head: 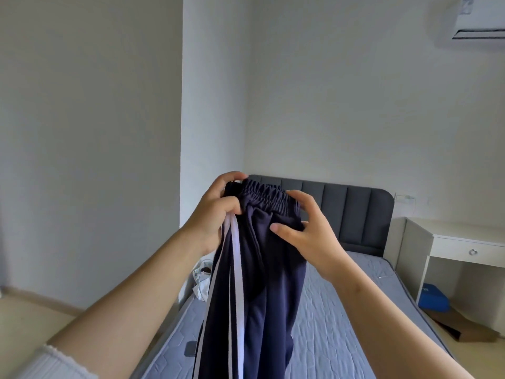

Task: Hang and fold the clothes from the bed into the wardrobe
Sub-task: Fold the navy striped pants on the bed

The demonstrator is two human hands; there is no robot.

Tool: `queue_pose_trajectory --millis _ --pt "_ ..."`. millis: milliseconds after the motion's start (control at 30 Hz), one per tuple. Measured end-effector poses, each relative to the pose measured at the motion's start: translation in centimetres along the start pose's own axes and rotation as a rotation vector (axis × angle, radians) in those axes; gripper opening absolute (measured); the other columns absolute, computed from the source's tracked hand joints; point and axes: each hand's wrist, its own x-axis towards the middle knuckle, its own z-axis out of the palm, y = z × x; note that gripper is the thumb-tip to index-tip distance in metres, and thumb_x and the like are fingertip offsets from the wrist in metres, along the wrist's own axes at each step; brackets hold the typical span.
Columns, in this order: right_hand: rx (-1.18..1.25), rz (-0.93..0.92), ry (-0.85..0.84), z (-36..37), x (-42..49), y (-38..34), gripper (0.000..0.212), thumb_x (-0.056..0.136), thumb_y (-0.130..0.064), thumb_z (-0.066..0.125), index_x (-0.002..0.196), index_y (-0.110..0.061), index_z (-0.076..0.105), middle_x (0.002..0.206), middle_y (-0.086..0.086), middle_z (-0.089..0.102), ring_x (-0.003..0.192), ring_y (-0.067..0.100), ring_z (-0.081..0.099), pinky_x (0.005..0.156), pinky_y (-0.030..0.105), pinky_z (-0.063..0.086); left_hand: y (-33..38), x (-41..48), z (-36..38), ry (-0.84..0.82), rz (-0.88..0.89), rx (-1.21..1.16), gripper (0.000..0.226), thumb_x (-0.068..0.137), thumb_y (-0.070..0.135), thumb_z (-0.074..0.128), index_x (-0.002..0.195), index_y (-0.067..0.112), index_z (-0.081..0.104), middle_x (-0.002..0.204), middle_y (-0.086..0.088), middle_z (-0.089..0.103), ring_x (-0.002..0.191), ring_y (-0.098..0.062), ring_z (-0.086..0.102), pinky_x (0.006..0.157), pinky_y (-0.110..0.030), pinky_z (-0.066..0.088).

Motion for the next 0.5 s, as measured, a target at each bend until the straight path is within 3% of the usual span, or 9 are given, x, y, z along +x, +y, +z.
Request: queue_pose_trajectory --millis 33,100,167,233,300,367,500 --pt "-0.042 -0.033 0.068 0.1 0.2 -0.1 0.055 0.073 -0.018 0.078 0.1 -0.053 0.045 0.121 -0.006 0.048 0.108 0.011 0.054 0.096 0.034 0.048 0.3 0.0 -0.2 -0.021 -0.019 -0.015 0.056 0.074 -0.017 0.029 0.091 0.027 0.06 0.08 0.0 0.054 0.071 -0.015 0.054 0.065 -0.025 0.048" --pt "-0.132 -0.109 0.168 0.1 0.5 -0.2 0.054 0.069 -0.017 0.081 0.091 -0.048 0.043 0.11 -0.008 0.045 0.097 -0.002 0.05 0.089 0.012 0.044 0.9 -0.1 -0.3 -0.056 -0.055 0.014 0.04 0.079 -0.007 0.032 0.088 0.024 0.055 0.083 0.0 0.052 0.074 -0.015 0.051 0.066 -0.027 0.044" --pt "-0.222 -0.135 0.174 0.4 0.5 -0.4 0.054 0.067 -0.02 0.082 0.088 -0.046 0.04 0.101 -0.015 0.039 0.086 -0.008 0.047 0.073 -0.003 0.037 1.0 -0.3 -0.5 -0.131 -0.091 0.18 0.013 0.085 0.025 0.051 0.097 0.028 0.05 0.096 0.003 0.052 0.087 -0.013 0.053 0.074 -0.026 0.041" --pt "-0.281 -0.133 0.134 0.7 0.4 -0.5 0.054 0.066 -0.025 0.082 0.092 -0.045 0.039 0.099 -0.019 0.035 0.083 -0.007 0.047 0.067 -0.005 0.037 0.5 -0.4 -0.7 -0.204 -0.063 0.456 0.039 0.078 0.048 0.067 0.108 0.038 0.045 0.111 0.015 0.048 0.103 -0.001 0.049 0.084 -0.02 0.038" --pt "-0.283 -0.119 0.074 0.8 0.4 -0.8 0.059 0.063 -0.031 0.082 0.102 -0.045 0.041 0.102 -0.018 0.039 0.087 -0.005 0.05 0.067 0.0 0.04 0.2 -0.5 -0.6 -0.174 0.008 0.552 0.035 0.077 0.031 0.073 0.102 0.036 0.049 0.098 0.018 0.053 0.089 0.002 0.054 0.076 -0.014 0.045" --pt "-0.21 -0.076 0.022 0.5 0.5 -1.1 0.066 0.06 -0.034 0.083 0.112 -0.042 0.042 0.104 -0.016 0.048 0.091 -0.003 0.054 0.074 0.006 0.044 0.4 -0.6 -1.1 -0.14 0.012 0.498 0.024 0.078 0.013 0.072 0.089 0.023 0.054 0.082 0.008 0.057 0.076 -0.008 0.057 0.071 -0.019 0.049" --pt "-0.108 -0.057 -0.016 -0.3 0.9 -1.7 0.056 0.058 -0.028 0.086 0.094 -0.041 0.045 0.097 -0.01 0.055 0.079 -0.003 0.059 0.066 0.01 0.05 1.6 -0.4 -1.9 -0.224 -0.05 0.323 0.023 0.078 -0.003 0.067 0.08 0.017 0.054 0.072 0.005 0.058 0.066 -0.009 0.059 0.062 -0.02 0.05"
